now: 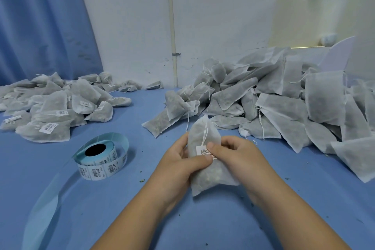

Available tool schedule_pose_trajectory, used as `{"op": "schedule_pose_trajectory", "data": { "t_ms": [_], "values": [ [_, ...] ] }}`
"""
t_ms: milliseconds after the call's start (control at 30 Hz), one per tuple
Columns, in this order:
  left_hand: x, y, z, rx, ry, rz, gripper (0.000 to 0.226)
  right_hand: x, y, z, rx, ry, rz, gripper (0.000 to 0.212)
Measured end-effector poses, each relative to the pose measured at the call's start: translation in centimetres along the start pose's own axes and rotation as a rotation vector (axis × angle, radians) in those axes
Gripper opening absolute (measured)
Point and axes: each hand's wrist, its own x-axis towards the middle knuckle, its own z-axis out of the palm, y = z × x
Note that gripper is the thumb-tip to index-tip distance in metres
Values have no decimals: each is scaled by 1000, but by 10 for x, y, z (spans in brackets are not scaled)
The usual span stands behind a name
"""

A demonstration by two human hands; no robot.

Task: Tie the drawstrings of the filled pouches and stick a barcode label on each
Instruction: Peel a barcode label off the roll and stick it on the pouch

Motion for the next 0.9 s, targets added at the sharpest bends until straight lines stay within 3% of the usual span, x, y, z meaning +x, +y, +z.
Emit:
{"op": "schedule_pose_trajectory", "data": {
  "t_ms": [200,333,500,633,733,900],
  "values": [
    [2,-2,1,-106,-28,-9,51,-1,-1,-2,60,25,10,7],
    [0,-1,5,-167,32,-15,38,-3,0,-1,82,-77,35,16],
    [1,-4,6,-31,221,-23,25,-3,-1,-2,150,-104,28,16],
    [3,-9,4,262,322,60,12,-2,-2,-2,224,-84,17,15],
    [2,-10,4,422,281,65,21,-1,-2,-4,193,13,23,7],
    [3,-13,-3,330,82,6,33,2,-1,-6,91,147,-1,14]
  ]
}}
